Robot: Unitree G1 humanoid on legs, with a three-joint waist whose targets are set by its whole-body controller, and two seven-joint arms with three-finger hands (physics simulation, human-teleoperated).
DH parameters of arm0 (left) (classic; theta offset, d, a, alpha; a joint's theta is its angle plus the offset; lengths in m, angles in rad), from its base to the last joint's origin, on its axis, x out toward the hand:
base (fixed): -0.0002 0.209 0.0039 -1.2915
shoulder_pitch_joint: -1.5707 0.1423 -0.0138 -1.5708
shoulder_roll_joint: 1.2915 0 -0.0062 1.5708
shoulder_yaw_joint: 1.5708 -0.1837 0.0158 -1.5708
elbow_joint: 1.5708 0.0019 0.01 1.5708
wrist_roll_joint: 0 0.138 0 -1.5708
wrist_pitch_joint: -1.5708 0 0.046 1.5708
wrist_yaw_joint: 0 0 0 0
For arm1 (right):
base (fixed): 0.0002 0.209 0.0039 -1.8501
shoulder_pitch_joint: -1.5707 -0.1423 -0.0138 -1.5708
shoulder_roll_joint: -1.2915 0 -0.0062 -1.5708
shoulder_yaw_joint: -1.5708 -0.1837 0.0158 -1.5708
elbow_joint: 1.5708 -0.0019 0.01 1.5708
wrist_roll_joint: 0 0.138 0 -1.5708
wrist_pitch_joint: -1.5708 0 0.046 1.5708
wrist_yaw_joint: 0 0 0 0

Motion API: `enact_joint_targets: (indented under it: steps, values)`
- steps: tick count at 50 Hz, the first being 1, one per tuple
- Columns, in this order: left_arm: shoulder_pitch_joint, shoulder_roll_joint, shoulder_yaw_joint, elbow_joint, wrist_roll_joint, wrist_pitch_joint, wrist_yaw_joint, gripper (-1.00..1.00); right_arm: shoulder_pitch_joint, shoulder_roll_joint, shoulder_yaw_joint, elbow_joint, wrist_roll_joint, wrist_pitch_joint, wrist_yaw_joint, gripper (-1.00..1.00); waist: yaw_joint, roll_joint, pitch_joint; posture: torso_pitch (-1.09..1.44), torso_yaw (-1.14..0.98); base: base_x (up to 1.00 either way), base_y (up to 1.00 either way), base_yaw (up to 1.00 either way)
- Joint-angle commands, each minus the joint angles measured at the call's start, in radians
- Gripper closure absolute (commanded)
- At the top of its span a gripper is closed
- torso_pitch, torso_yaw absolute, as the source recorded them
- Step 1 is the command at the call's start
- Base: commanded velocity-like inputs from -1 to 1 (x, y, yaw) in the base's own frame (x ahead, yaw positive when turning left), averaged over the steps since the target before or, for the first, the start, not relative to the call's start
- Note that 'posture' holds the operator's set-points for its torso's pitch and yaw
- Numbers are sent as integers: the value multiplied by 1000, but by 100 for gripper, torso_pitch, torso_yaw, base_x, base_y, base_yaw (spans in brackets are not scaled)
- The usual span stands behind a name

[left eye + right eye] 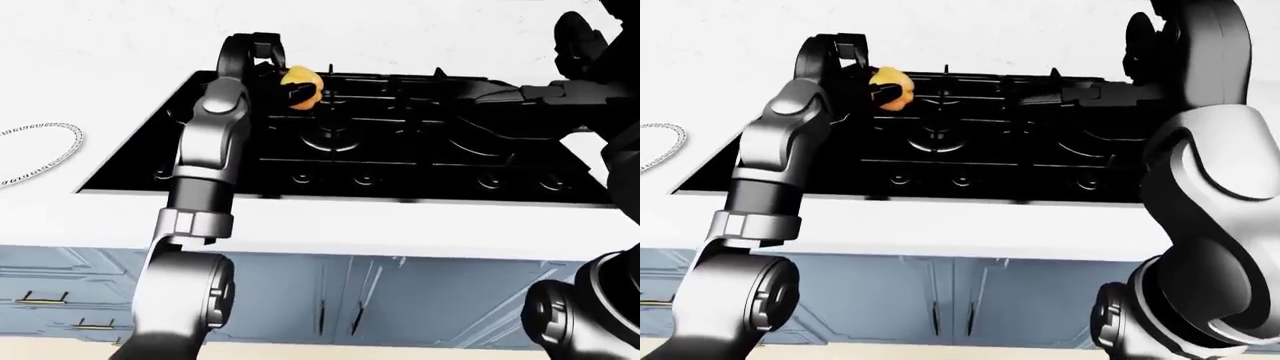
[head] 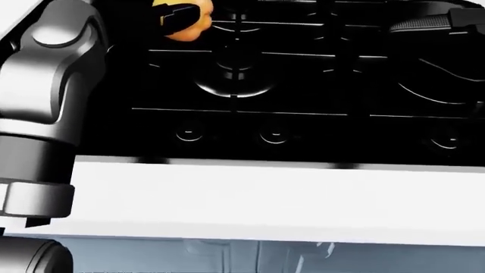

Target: Pick the bell pepper from the plate and place it in the pan.

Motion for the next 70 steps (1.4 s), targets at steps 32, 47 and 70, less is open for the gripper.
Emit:
enact_joint_targets:
  steps: [32, 47, 70]
  values:
    - [-35, 9, 8, -41, -5, -28, 1, 100, -21, -7, -2, -13, -3, -28, 2, -100, -4, 12, -42, 0, 0, 0, -37, 0]
    - [-42, 10, 9, -39, -9, -28, 3, 100, -27, -7, -1, -13, -5, -24, 2, -100, -4, -81, -28, 0, 0, 0, -37, 0]
    - [-42, 10, 11, -44, -15, -28, 8, 100, -26, -4, -2, -16, -6, -23, 2, -100, -6, -113, -39, 0, 0, 0, -37, 0]
